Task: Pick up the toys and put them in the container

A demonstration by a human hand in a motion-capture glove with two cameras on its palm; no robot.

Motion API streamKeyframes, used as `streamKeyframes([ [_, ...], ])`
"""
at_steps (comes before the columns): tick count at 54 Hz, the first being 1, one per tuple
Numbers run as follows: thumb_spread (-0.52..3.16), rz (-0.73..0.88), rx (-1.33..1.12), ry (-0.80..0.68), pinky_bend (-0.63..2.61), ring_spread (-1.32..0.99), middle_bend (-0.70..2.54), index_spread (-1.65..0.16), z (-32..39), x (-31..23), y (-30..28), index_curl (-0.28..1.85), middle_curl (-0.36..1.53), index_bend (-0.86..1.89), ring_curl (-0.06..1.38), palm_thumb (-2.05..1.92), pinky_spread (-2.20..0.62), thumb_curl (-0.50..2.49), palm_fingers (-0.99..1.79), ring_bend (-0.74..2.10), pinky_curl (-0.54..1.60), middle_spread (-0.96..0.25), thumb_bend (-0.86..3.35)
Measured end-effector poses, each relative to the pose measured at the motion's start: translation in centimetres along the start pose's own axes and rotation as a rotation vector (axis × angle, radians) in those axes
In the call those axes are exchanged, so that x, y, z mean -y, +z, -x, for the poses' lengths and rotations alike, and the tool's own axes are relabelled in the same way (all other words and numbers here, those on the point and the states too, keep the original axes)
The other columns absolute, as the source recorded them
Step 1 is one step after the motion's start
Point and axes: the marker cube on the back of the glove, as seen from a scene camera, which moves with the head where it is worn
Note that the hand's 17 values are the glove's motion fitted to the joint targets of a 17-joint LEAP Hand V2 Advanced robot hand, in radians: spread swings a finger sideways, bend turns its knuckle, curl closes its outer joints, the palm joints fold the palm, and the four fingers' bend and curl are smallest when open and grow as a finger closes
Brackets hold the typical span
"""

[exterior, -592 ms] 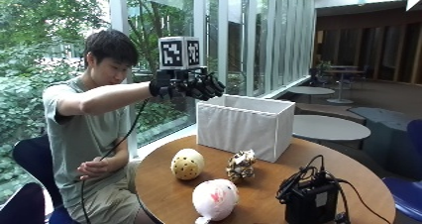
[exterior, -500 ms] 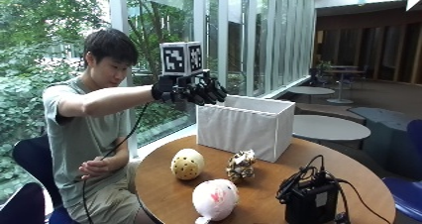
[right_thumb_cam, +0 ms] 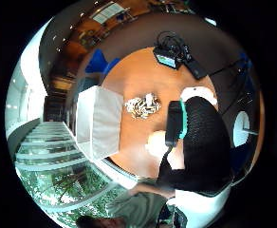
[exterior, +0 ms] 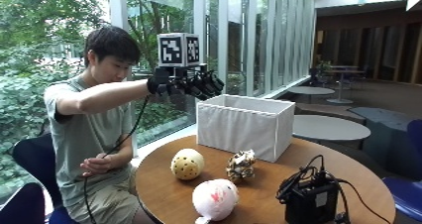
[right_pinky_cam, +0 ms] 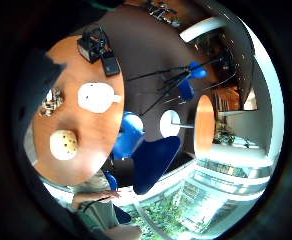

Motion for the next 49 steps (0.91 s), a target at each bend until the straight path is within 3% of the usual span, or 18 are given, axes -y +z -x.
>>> streamKeyframes([
  [26, 1.59, 0.059, -0.165, 0.000, 0.59, -0.07, 0.19, -0.24, -1.1, 0.5, -0.1, 0.22, 0.32, 0.12, 0.23, 0.06, -0.01, 0.24, -0.09, 0.31, 0.31, -0.13, 0.11],
  [49, 1.51, 0.132, -0.089, -0.028, 0.66, -0.08, 0.14, -0.25, -2.7, 5.1, 3.4, 0.21, 0.32, 0.10, 0.26, 0.02, -0.01, 0.27, -0.15, 0.31, 0.35, -0.17, 0.07],
])
